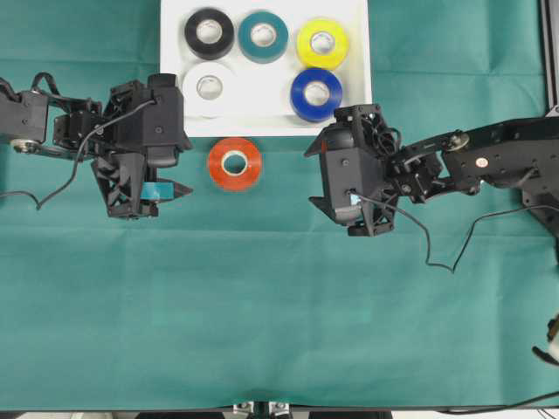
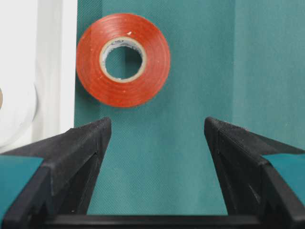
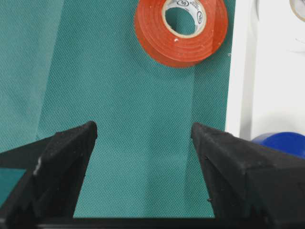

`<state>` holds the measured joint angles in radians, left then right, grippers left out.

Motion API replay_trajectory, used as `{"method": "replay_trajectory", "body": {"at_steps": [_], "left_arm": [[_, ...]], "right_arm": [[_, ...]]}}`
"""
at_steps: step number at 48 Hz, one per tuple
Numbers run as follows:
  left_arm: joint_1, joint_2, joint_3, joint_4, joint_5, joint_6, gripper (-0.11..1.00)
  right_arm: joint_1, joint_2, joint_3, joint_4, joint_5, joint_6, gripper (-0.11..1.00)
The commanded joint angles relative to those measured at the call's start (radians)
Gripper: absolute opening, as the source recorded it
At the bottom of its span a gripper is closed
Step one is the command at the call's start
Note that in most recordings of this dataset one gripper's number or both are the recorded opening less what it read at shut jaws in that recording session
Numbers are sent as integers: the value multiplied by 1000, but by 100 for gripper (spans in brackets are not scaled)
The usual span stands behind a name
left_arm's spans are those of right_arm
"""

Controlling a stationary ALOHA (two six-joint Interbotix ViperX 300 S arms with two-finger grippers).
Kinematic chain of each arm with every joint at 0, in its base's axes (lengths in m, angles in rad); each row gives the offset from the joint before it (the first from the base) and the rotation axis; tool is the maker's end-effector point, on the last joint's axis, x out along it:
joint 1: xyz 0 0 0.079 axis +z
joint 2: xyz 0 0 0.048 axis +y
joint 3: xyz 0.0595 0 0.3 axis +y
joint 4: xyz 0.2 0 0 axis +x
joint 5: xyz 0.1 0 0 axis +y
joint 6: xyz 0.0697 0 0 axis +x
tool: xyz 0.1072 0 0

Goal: Put the tape alternately from left to right into the white case.
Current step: 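Lower the left gripper into the red tape roll and close it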

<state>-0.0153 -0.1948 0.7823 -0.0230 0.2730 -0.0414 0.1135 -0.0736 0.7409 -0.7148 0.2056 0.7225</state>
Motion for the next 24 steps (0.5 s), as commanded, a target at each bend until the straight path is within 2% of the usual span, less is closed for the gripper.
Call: {"method": "replay_trajectory", "body": {"at_steps": [1,12,24], "left_arm": [[-3,-11,-17,-2,-8,0,90],[-12,44,-43,-2,-21,2,90],[-17,138,-114,-2,-21,9,90]], "right_arm": [[3,-23,-8,-3,-6,3,87],[3,-21,-5,-5,-6,3,86],[3,-23,-2,-3,-6,3,87]]}}
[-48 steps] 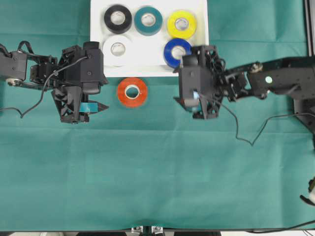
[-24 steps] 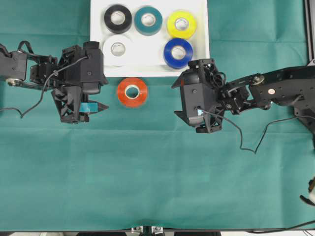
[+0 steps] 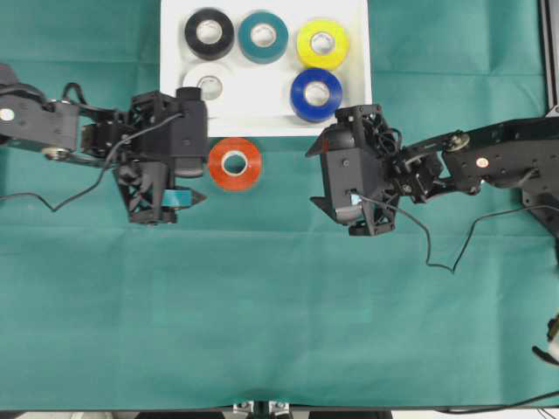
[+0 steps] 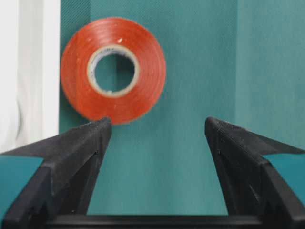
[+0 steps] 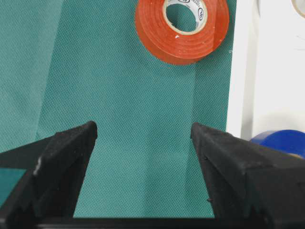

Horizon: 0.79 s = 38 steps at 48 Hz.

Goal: Put the tape alternately from left to right into the white case.
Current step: 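Lower the left gripper into the red tape roll and close it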

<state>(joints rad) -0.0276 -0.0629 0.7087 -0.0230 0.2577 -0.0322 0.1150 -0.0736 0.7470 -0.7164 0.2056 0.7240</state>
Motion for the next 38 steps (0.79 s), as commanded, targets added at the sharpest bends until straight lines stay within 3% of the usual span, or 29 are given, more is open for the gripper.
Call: {"method": "replay_trajectory", "body": {"at_steps": [1,21,38], "left_arm": [[-5,12,-46,-2,-6,0,90],[-20,140,-126,0,-6,55,90],[-15,199,-164,0,-6,58,90]], "right_arm": [[2,-23,-6,-3,-6,2,87],[2,-21,-6,-2,-6,0,87],[2,-17,-6,-3,-6,0,86]]}}
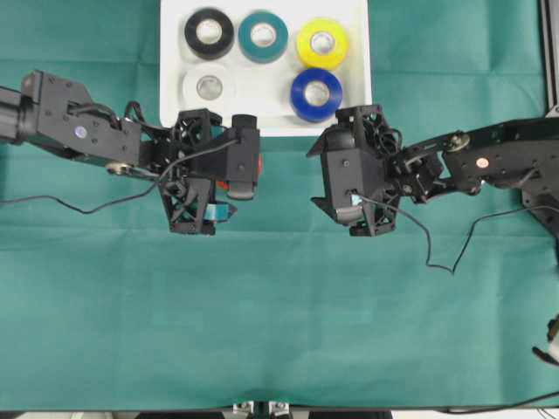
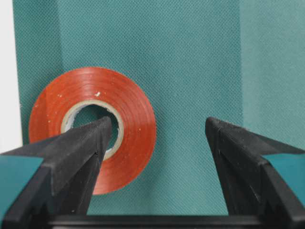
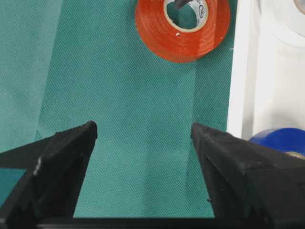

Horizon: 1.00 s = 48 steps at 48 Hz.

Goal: Put the tape alternately from left to right into the white case.
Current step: 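Lower the left gripper into the red tape roll and close it, then carry the red tape with the left gripper into the tray's middle slot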

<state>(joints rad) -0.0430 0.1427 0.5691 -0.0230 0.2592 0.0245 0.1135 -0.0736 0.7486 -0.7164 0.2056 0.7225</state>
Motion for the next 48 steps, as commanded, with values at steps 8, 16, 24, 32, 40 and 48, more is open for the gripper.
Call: {"method": "replay_trajectory", "body": {"at_steps": [8,16,24,32,40,48], "left_arm": [[0,23,-34,0,-8,0,90],[6,44,-35,0,0,-2,90],[9,46,-37,0,5,-3,88],[9,41,-46,0,6,-3,83],[9,40,-48,0,6,-2,37],[9,32,-49,0,11,-2,2]], "right_arm": [[3,-15,-8,-3,-6,2,86],[3,-15,-5,-2,-8,2,86],[3,-14,-2,-3,-11,2,86],[3,-14,2,-3,-21,2,86],[3,-15,3,-2,-25,2,86],[3,-14,5,-2,-26,2,86]]}}
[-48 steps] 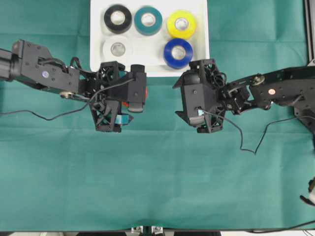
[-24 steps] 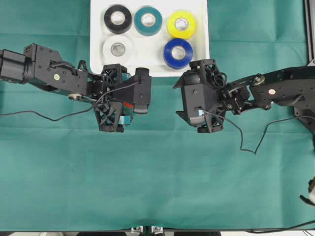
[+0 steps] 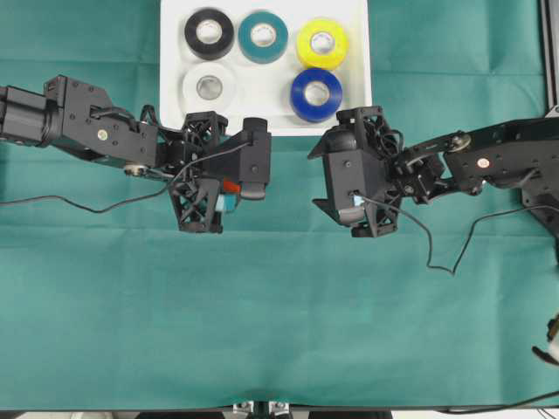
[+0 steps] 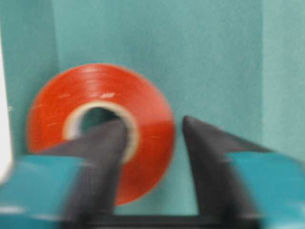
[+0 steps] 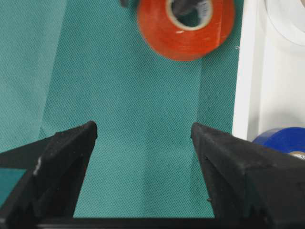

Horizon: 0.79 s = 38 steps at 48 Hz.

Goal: Put the tape alternately from left to right into the white case.
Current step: 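Carry the red tape with the left gripper into the tray's middle slot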

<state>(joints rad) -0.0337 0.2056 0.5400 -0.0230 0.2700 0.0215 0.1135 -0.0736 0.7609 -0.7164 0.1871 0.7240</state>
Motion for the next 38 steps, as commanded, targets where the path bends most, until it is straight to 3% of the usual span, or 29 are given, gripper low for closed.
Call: {"method": "replay_trajectory", "body": {"at_steps": [1,19,38], "left_arm": [[0,-32,-20,0,2,2,-1],[-9,-95,-26,0,41,2,-4],[-14,-192,-66,2,176,26,-4]], "right_arm": [[3,-14,-9,-2,-8,0,86],[3,-15,-8,-3,-15,0,86],[3,-14,-9,-2,-15,0,86]]}}
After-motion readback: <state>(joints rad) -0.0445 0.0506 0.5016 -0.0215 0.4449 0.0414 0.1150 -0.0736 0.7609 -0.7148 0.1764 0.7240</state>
